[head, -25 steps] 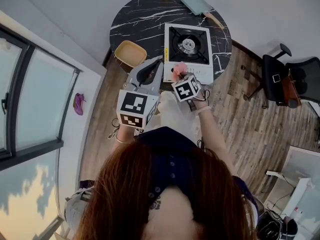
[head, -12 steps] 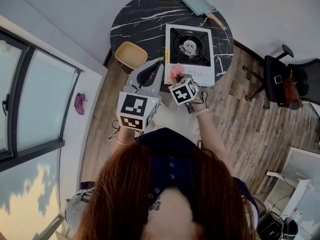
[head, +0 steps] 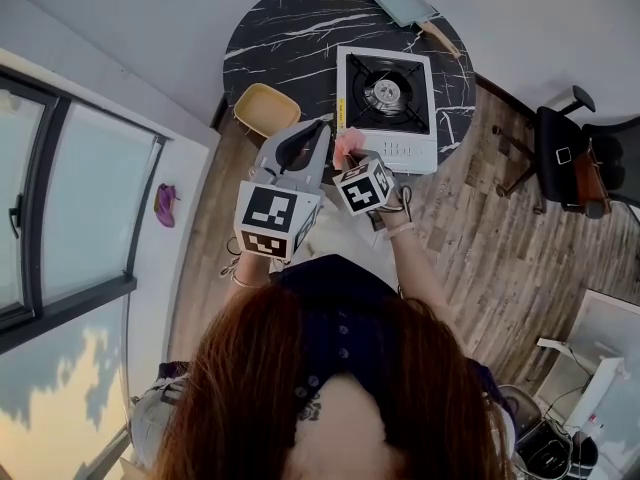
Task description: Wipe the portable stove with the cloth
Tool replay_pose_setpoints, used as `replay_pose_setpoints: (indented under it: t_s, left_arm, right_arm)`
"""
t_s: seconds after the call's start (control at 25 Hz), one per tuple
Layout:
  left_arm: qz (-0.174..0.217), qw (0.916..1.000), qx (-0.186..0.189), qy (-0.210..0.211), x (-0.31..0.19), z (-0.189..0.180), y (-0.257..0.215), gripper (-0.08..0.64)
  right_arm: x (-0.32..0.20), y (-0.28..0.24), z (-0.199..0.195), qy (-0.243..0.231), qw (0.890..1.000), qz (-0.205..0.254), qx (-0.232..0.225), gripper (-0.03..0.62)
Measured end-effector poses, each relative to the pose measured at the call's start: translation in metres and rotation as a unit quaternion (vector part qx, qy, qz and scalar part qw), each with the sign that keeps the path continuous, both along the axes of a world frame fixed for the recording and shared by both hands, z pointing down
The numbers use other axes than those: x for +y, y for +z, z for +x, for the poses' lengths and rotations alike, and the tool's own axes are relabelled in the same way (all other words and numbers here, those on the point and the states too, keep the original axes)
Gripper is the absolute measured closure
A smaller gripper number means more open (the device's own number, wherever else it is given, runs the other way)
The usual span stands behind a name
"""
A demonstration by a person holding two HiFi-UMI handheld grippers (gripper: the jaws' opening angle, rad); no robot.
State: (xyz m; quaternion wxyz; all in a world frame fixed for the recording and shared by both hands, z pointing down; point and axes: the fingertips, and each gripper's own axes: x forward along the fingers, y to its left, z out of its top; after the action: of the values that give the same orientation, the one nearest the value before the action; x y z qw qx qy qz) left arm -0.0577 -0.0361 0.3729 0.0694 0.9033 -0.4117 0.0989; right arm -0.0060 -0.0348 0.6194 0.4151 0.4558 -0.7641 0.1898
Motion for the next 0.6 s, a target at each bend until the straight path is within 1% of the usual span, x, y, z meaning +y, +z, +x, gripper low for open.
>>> replay_pose_setpoints:
  t_s: [0.16,0.6]
  left_arm:
    - [-0.001,1.0,-0.006,-0.001,-0.009,-0.008,0.001,0.537]
    - [0.001,0.9999,-0.01,-0.001,-0.03,-0.03,0.001,0.537]
  right_arm:
    - [-0.002,0.0,-0.006,0.012,1.0,-0.003,-0.011,0.569]
    - [-0.011,0.0,-0.018,0.031,0.999,-0.004,-0.013,0.569]
